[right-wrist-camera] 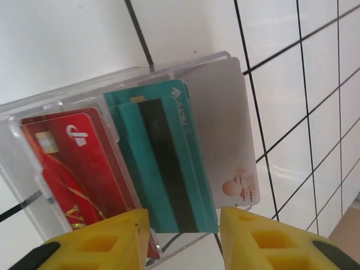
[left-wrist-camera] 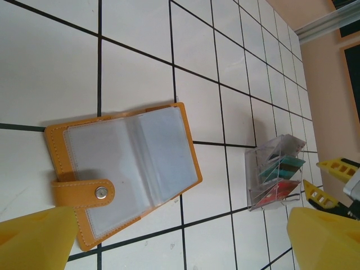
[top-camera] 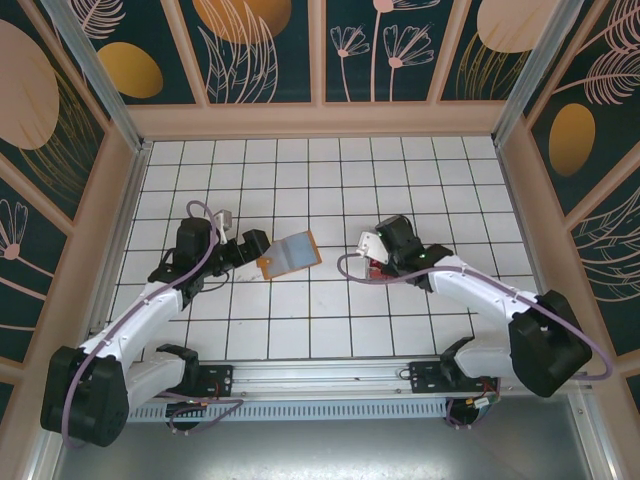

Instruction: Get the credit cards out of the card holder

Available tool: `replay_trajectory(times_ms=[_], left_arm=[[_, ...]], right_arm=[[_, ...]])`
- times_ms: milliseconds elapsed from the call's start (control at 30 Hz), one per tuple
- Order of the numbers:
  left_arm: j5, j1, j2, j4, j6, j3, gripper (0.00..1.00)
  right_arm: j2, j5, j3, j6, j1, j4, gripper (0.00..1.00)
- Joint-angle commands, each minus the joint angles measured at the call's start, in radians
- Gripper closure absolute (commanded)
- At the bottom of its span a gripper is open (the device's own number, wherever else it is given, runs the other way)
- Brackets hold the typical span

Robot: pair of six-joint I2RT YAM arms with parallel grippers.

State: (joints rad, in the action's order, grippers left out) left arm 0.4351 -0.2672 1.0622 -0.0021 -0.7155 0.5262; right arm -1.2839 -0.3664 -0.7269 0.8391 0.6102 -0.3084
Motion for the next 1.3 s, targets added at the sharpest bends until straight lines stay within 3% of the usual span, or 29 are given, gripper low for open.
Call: replay_trajectory(times_ms=[0,33,133,333,500,633,767,833,933,1067,1200,1267], left_arm=[[-0.009,0.002,-0.011,0.021,-0.006,-0.009,0.04],[-0.013,0.003,-0.009,0.019,-0.006,-0.007,0.04],[-0.036,0.002,-0.002,0.006,-0.004,-0.001,0.04],[-0.165,0.002,-0.007,-0.055,-0.002,0.034,0.02],[-0.42,0.002,-0.033,-0.167,-0.004,0.087,0.01],[-0.602,0.002,-0.066,-0.205,0.004,0.106,0.01],[-0.833,0.002,-0.081,-0.232,0.014,0.102,0.02],[-0.89,0.002,-0.064,-0.228,0.071,0.11,0.02],[-0.966,0.003,0.015,-0.208,0.163,0.139,0.02],[-1.186,0.012,0.158,-0.123,0.224,0.159,0.01],[-1.189,0.04,0.231,0.085,0.316,0.116,0.01],[-1.119,0.059,0.256,0.198,0.379,0.077,0.01]], right_arm=[[0.001,-0.036,-0.062,-0.12,-0.026,0.037,0.62],[0.004,-0.026,-0.074,-0.147,-0.031,0.036,0.61],[0.015,0.022,-0.116,-0.28,-0.046,0.021,0.45],[0.067,0.083,-0.101,-0.548,-0.058,0.102,0.39],[0.15,0.114,-0.026,-0.762,-0.147,0.247,0.25],[0.197,0.109,0.041,-0.843,-0.212,0.349,0.01],[0.219,0.067,0.111,-0.913,-0.304,0.462,0.01],[0.222,0.075,0.141,-0.955,-0.369,0.51,0.01],[0.207,0.102,0.187,-0.992,-0.465,0.597,0.01],[0.139,0.054,0.247,-0.944,-0.524,0.759,0.01],[0.027,0.015,0.256,-0.92,-0.558,0.865,0.01],[-0.034,0.011,0.265,-0.908,-0.574,0.927,0.01]])
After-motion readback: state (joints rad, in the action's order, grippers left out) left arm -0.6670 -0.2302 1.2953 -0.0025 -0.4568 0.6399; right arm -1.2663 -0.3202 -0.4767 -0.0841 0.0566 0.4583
